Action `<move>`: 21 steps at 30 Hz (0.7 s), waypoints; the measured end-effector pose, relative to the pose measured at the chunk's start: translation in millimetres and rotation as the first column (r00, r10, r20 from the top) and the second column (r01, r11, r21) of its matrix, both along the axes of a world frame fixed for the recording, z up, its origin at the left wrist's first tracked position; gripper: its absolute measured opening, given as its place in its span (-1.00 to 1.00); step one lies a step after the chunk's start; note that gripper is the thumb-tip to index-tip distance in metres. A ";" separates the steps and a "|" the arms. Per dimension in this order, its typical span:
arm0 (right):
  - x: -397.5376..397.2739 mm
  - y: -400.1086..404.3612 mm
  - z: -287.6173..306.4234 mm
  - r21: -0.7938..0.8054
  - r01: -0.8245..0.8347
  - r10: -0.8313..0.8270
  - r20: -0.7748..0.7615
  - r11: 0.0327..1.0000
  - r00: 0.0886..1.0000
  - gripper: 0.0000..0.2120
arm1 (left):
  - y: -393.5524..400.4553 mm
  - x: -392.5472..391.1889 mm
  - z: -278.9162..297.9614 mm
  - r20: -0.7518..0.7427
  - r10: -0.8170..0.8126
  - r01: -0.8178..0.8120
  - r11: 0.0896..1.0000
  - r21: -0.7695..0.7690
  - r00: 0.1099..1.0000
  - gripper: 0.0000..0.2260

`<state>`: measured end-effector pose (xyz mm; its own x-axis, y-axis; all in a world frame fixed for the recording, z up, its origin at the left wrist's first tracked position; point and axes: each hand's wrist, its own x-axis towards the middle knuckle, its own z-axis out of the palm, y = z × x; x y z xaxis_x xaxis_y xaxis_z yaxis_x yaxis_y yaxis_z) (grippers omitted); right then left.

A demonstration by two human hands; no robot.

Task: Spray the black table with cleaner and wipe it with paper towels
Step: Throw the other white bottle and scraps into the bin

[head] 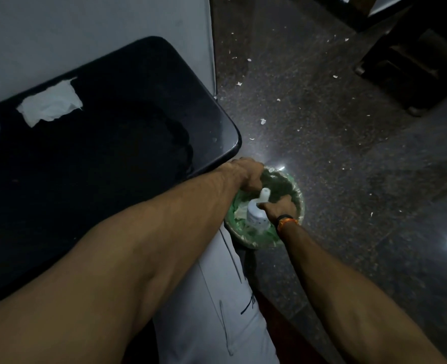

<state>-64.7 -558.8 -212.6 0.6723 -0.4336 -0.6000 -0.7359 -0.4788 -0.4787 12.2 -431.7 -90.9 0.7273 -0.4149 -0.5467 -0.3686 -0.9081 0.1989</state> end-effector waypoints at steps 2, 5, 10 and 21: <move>2.0 0.3 4.2 0.003 0.039 -0.039 -0.011 0.999 0.999 -0.32 | -2.1 -1.2 0.8 -0.007 0.003 -0.003 1.000 -0.019 1.000 -0.72; 5.6 1.1 15.9 0.012 0.047 -0.047 0.005 0.999 0.999 -0.40 | -4.4 -4.3 3.1 -0.015 0.002 -0.002 0.999 -0.042 1.000 -0.71; 15.7 2.3 44.4 -0.034 -0.006 0.008 0.064 0.999 0.998 -0.46 | -2.8 -7.8 20.1 -0.014 -0.036 0.035 0.997 -0.062 0.999 -0.58; 47.1 21.1 124.2 -0.129 -0.050 0.078 0.223 0.990 0.972 -0.52 | 46.1 -6.6 87.2 0.303 0.022 0.056 0.968 -0.245 0.953 -0.59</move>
